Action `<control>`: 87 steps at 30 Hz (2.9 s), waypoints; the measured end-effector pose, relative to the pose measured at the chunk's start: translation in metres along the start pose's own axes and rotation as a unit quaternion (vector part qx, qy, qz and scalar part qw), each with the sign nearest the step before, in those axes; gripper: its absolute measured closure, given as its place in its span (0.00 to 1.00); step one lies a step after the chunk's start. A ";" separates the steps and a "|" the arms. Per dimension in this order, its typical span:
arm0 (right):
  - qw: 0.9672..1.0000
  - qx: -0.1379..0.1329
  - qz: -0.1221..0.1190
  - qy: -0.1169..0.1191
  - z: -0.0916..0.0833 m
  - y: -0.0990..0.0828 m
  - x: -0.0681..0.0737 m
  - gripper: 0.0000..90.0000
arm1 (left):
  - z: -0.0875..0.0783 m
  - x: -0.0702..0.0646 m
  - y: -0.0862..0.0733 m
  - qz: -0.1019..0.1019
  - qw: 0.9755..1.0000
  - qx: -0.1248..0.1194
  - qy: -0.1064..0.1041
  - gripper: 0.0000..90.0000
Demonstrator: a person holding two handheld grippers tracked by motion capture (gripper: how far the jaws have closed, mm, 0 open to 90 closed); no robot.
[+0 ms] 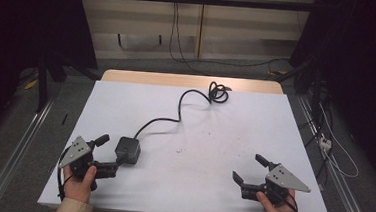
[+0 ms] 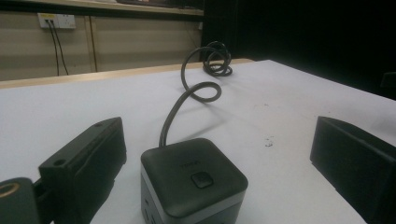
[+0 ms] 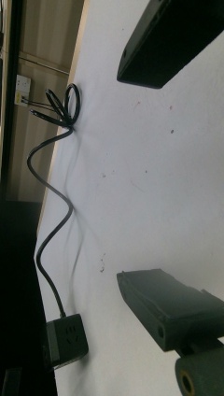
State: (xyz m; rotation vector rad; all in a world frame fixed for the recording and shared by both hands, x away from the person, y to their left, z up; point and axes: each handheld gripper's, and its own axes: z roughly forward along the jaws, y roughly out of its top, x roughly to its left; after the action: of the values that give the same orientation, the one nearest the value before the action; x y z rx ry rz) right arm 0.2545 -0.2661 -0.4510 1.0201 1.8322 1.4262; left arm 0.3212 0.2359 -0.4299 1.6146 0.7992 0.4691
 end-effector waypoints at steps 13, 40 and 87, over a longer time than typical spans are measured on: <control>1.000 -0.009 0.008 -0.002 -0.001 0.000 -0.002 0.05 | 0.003 0.000 0.003 0.009 1.000 0.008 -0.007 0.04; 1.000 -0.011 0.006 -0.003 -0.001 0.001 -0.002 0.05 | 0.004 0.011 0.017 -0.006 0.999 0.030 -0.010 0.59; 1.000 -0.010 0.000 -0.004 -0.001 0.002 -0.001 0.06 | 0.008 0.015 0.018 -0.010 0.997 0.070 -0.021 0.89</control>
State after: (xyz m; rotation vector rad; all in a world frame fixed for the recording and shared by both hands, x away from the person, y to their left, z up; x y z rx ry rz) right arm 0.2545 -0.2679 -0.4488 1.0154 1.8083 1.4363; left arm 0.3412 0.2403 -0.4160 1.7387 0.8303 0.3695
